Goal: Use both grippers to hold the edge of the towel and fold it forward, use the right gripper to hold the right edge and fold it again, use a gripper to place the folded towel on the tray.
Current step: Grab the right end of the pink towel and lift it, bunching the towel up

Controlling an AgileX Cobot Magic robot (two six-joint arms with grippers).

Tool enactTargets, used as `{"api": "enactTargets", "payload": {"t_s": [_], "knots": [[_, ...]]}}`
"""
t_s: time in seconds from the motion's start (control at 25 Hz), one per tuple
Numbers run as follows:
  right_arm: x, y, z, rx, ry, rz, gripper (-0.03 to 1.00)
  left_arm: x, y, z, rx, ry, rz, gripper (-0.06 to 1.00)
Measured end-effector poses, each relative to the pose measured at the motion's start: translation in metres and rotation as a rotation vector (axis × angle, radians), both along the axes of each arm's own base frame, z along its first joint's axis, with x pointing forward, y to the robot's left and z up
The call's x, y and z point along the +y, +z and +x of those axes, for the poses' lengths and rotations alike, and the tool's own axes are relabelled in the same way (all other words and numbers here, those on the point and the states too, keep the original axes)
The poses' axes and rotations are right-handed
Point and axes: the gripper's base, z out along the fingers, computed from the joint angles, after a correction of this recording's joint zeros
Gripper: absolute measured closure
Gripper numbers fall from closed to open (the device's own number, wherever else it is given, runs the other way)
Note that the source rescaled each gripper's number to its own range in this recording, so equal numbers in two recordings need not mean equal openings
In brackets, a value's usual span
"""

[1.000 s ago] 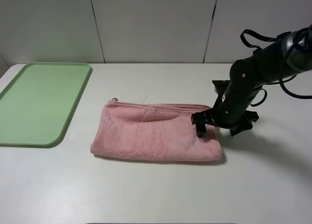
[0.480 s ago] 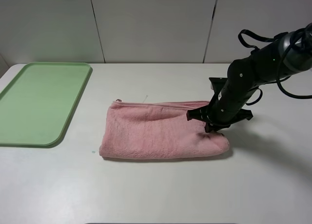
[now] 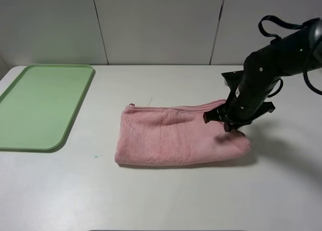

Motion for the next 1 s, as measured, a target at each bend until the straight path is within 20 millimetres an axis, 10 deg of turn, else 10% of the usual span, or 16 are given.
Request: {"api": "enactTargets", "payload": {"t_s": [0.6, 1.0], "knots": [[-0.009, 0.054, 0.030, -0.080, 0.082, -0.194, 0.91, 0.000, 0.000, 0.000, 0.000, 0.000, 0.000, -0.05], [-0.063, 0.074, 0.052, -0.067, 0.023, -0.286, 0.91, 0.000, 0.000, 0.000, 0.000, 0.000, 0.000, -0.05]]}}
